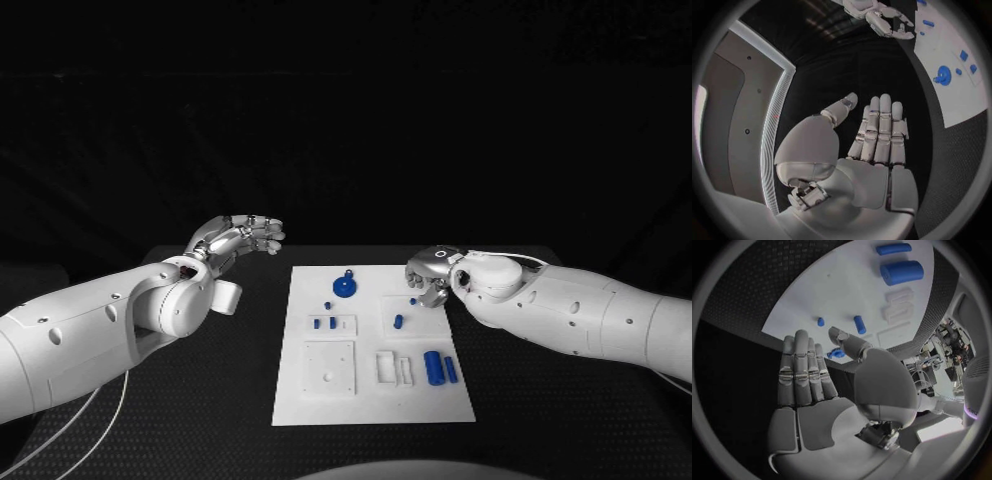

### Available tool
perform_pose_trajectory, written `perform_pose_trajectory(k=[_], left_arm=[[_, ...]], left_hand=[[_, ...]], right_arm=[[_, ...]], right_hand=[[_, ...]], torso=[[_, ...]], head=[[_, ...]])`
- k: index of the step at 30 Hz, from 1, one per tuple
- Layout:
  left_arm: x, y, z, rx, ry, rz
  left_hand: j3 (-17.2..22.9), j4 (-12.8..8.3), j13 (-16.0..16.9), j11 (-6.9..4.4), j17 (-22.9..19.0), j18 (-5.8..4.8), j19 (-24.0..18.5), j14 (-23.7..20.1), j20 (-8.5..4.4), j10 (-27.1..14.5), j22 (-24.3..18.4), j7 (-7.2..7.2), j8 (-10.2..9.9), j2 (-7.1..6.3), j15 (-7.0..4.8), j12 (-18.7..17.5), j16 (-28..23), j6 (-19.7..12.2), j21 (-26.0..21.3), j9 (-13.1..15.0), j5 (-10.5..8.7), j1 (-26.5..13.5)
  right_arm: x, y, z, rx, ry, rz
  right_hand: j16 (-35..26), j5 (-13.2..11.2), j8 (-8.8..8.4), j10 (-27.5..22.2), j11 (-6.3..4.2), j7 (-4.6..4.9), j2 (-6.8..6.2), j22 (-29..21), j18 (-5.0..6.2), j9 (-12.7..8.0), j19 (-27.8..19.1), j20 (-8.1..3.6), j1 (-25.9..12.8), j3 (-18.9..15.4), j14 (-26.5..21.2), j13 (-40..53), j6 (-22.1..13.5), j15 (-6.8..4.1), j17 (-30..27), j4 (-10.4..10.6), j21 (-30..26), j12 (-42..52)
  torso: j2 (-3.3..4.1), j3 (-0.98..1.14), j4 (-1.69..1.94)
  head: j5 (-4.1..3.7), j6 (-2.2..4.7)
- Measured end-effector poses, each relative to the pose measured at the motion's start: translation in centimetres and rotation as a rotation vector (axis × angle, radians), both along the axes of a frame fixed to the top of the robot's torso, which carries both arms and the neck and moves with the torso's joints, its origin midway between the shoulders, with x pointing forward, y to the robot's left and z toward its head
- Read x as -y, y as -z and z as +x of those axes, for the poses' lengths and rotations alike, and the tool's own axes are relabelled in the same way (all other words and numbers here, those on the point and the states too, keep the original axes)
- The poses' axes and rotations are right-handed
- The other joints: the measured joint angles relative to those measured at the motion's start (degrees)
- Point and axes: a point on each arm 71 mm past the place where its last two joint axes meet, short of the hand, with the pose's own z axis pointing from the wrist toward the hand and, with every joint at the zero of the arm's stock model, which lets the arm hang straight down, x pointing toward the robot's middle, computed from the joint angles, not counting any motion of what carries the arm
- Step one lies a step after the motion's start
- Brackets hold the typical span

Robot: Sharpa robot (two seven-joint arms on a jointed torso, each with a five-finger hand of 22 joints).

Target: Assemble the parts on the task board

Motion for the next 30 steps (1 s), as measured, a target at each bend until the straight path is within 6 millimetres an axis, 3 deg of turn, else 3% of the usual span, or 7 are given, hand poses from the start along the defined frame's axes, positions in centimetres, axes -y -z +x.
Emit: perform_pose_trajectory(k=[4, 17, 30], left_arm=[[-0.1, 0.0, 0.0, -0.003, -0.005, -0.004], [0.2, 0.0, 0.1, -0.006, -0.004, -0.011], [0.3, 0.0, 0.1, -0.008, -0.003, -0.014]], left_hand=[[0.00, 0.00, 0.00, 0.06, 0.08, -0.01, 0.00, -0.20, 0.00, -0.06, 0.05, 0.00, 0.00, 0.00, 0.20, 0.00, 0.00, 0.00, 0.00, 0.00, 0.00, 0.00], [-0.12, 0.12, -0.05, 0.06, 0.25, 0.00, 0.00, -0.20, 0.00, -0.06, 0.11, 0.02, 0.00, 0.00, 0.20, 0.00, -0.22, 0.02, -0.21, -0.05, 0.00, 0.00], [-0.12, 0.12, -0.04, 0.06, 0.48, -0.02, 0.00, 0.00, 0.00, -0.06, 0.16, 0.02, 0.00, 0.00, 0.39, 0.00, -0.44, 0.02, -0.21, -0.04, 0.00, 0.00]], right_arm=[[0.1, 0.1, 0.2, 0.002, 0.003, -0.006], [-0.3, 1.7, -0.1, -0.019, 0.006, -0.014], [-0.9, 2.3, 0.2, -0.011, 0.006, -0.011]], right_hand=[[-0.15, 0.00, 0.00, 0.00, 0.00, 0.00, 0.00, 0.00, 0.00, -0.06, 0.00, 0.00, 0.00, 0.31, 0.00, 0.00, 0.00, 0.00, 0.11, 0.00, 0.00, 0.00], [-0.22, 0.00, 0.00, 0.33, -0.11, -0.01, 0.31, -0.02, 0.00, -0.19, 0.12, -0.12, 0.31, 1.42, 0.00, 0.08, 0.01, 0.00, 0.37, 0.48, 0.21, -0.59], [-0.46, -0.22, 0.01, 0.63, -0.22, -0.01, 0.54, -0.02, 0.00, -0.39, 0.21, -0.20, 0.54, 2.56, 0.00, 0.21, 0.01, 0.00, 0.62, 0.94, 0.21, -1.34]], torso=[[0.04, 0.08, -0.10], [0.18, 0.34, -0.18], [0.26, 0.41, -0.13]], head=[[0.41, -0.15], [0.72, -0.43], [1.45, -0.74]])
